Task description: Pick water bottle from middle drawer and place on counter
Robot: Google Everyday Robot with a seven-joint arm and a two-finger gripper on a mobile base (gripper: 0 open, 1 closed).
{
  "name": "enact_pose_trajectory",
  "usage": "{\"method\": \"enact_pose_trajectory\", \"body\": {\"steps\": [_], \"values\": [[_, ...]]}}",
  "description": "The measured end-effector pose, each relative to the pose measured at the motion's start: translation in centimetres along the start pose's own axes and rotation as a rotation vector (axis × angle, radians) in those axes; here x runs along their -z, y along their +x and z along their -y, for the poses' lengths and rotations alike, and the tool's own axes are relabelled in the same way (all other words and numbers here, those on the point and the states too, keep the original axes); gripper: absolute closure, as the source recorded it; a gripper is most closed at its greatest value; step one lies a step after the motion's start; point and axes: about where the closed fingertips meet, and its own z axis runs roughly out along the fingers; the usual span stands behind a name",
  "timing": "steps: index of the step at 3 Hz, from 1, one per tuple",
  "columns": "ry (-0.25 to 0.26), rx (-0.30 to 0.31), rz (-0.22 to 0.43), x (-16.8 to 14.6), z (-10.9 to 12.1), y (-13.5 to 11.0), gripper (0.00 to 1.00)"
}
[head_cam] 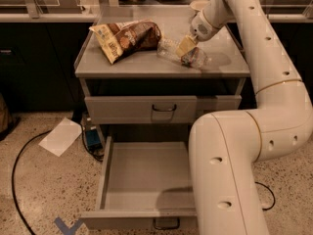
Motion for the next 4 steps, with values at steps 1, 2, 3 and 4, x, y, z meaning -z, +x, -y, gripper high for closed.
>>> {"method": "enact_pose_trajectory", "body": {"steps": [1,2,3,4], "values": [[0.0,0.0,0.0,0.0,0.0,0.0,0.58],[0.0,0.0,0.0,0.0,0.0,0.0,0.35],[0.0,0.0,0.0,0.0,0.0,0.0,0.11],[0.0,0.0,0.0,0.0,0.0,0.0,0.0]]}}
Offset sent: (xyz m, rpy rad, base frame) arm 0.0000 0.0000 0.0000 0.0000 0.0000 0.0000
